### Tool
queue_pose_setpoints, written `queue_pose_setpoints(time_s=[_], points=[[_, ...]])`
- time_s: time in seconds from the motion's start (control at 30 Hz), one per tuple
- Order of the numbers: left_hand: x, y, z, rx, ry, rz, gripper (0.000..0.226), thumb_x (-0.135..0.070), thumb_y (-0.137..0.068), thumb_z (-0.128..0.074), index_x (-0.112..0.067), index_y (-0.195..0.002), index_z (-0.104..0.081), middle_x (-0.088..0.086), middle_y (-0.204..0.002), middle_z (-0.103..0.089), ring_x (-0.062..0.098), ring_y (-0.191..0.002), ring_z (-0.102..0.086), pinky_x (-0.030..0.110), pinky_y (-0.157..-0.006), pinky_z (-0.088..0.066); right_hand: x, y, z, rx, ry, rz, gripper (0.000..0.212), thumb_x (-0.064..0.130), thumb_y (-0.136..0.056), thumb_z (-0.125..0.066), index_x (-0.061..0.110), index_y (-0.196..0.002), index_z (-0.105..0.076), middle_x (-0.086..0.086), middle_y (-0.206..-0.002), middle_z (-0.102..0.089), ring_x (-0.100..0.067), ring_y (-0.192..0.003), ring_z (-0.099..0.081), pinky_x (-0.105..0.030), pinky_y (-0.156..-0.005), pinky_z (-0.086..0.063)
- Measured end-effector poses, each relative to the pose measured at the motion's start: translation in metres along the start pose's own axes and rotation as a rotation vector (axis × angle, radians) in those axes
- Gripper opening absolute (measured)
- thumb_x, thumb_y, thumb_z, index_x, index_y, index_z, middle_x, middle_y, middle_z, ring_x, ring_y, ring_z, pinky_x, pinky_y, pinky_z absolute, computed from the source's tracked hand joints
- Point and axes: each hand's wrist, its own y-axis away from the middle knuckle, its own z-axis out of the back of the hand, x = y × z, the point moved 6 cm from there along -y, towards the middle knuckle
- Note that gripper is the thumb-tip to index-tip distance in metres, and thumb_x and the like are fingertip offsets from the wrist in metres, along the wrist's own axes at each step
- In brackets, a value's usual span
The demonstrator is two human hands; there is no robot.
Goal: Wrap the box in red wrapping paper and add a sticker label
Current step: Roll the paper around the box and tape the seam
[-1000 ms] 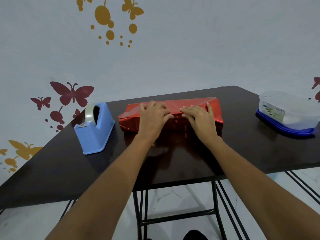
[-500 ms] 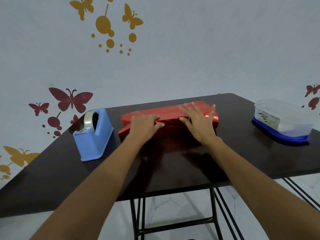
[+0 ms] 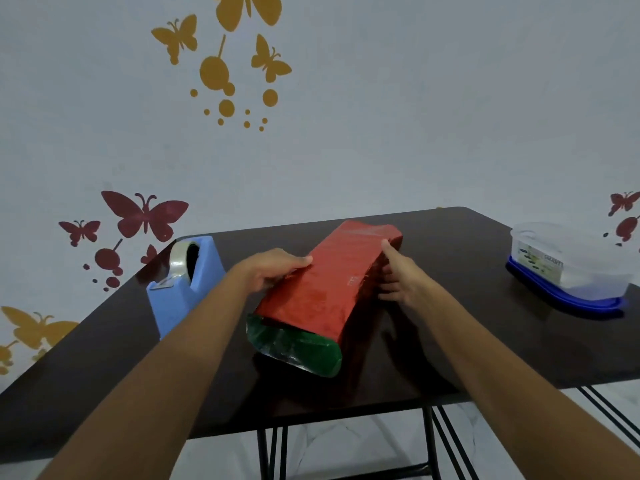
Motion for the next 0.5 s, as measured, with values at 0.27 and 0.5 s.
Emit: queue_pose_setpoints(time_s=[0.27,0.5], points=[[0.003,0.002,-0.013,0.046,0.204,-0.01,0.044,-0.045,-0.09,-0.057,-0.007,-0.111,-0.064,0.012,-0.11,-0.068,0.028,-0.097,-0.065,0.043,-0.091,-0.051,0.004,-0.002,-0.027,0.045,0.061,0.064,0.051,0.033,-0.087,-0.064,-0.003,-0.122,-0.054,-0.012,-0.112,-0.063,-0.025,-0.095,-0.062,-0.032,-0.083,-0.053],[-0.048,0.03,0.02,-0.187,0.586,-0.591,0.04,-0.007,-0.091,-0.06,-0.017,-0.126,-0.044,0.006,-0.111,-0.064,0.014,-0.091,-0.065,0.022,-0.077,-0.054,0.09,0.029,-0.038,0.198,-0.03,0.658,0.047,0.004,-0.09,-0.053,0.023,-0.133,-0.049,0.003,-0.122,-0.062,-0.009,-0.107,-0.061,-0.015,-0.078,-0.049]])
